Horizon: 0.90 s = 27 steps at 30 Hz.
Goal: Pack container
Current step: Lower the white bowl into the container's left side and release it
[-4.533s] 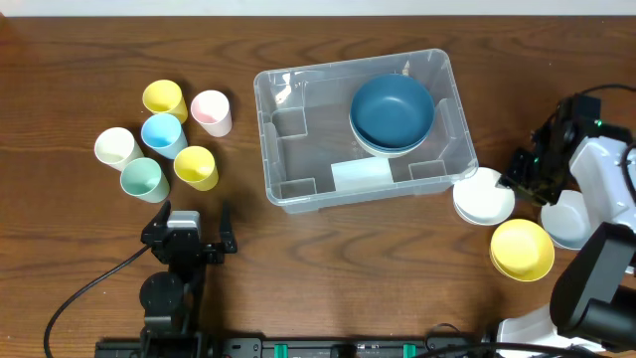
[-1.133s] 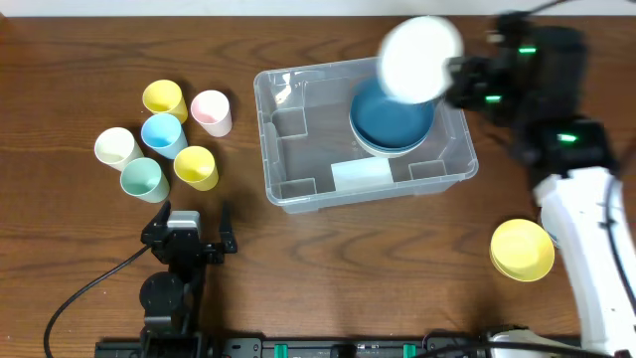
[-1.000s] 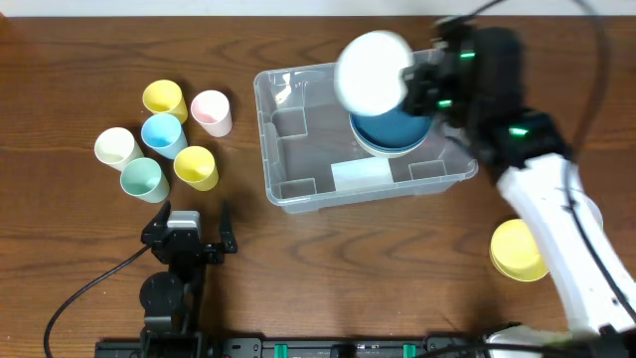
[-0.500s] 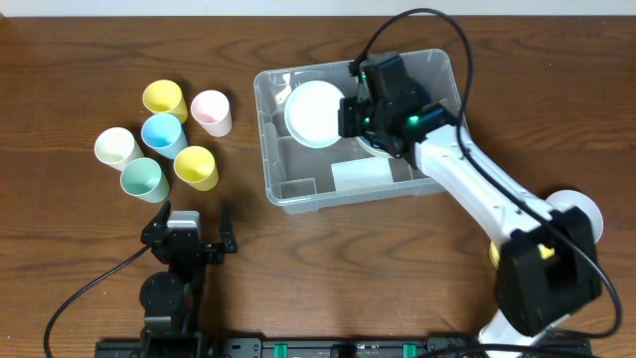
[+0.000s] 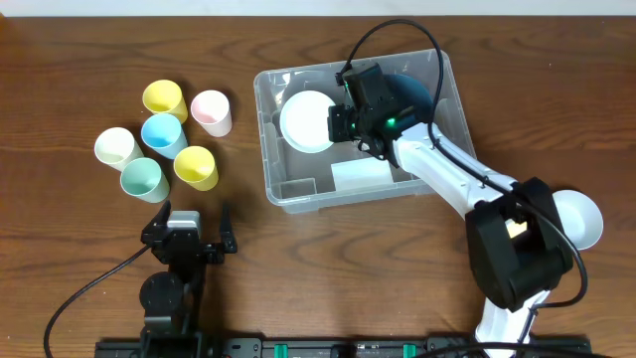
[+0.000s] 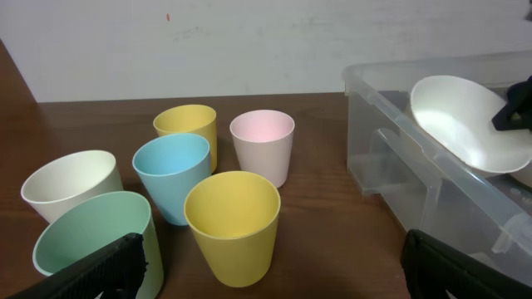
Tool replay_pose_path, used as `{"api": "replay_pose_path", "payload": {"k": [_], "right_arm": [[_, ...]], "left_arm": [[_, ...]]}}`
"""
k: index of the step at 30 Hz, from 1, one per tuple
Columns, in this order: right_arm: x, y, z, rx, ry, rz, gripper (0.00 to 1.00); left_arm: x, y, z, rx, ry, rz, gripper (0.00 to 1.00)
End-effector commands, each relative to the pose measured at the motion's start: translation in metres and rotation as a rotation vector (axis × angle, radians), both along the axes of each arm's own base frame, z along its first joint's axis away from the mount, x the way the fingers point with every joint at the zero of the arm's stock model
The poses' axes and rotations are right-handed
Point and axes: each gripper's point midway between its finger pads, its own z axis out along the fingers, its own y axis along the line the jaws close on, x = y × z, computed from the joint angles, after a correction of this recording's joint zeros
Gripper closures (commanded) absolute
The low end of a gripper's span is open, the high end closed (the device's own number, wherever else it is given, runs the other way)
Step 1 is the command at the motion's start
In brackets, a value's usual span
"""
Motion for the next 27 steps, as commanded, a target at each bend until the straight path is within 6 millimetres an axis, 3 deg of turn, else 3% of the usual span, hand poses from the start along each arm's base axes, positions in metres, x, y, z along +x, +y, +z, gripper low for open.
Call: {"api": "replay_pose_path", "payload": {"k": [1,4,7,9,13,17,20,27], "right_arm": [[0.009,0.002,-0.004,-0.03,-0.028,0.001,0.99],[0.01,0.002,-0.007,-0.03,-0.028,0.001,0.98],[0.011,0.003,-0.006,-0.03,-0.032,0.004,0.81],[0.011,0.003,-0.006,-0.029,-0.035,0.004,0.75],[0.012,0.004,-0.005,-0.04,-0.05,0.024,0.72],[0.015,0.008,0.01,-0.052,-0.07,0.061,0.71],[0.018,0.009,0.033,-0.067,-0.064,0.075,0.71],[0.01,0.007,0.131,-0.071,-0.098,0.126,0.6]], "left_arm": [[-0.001,0.0,-0.016,0.003,0.053,-0.003,0.02],[-0.001,0.0,-0.016,0.003,0.053,-0.003,0.02],[-0.001,0.0,-0.016,0.003,0.053,-0.002,0.02],[-0.001,0.0,-0.016,0.004,0.053,-0.003,0.02],[-0.001,0.0,-0.016,0.003,0.053,-0.002,0.02],[-0.001,0.0,-0.016,0.003,0.053,-0.003,0.02],[-0.001,0.0,-0.016,0.003,0.053,-0.002,0.02],[-0.001,0.0,-0.016,0.003,0.053,-0.002,0.02]]}}
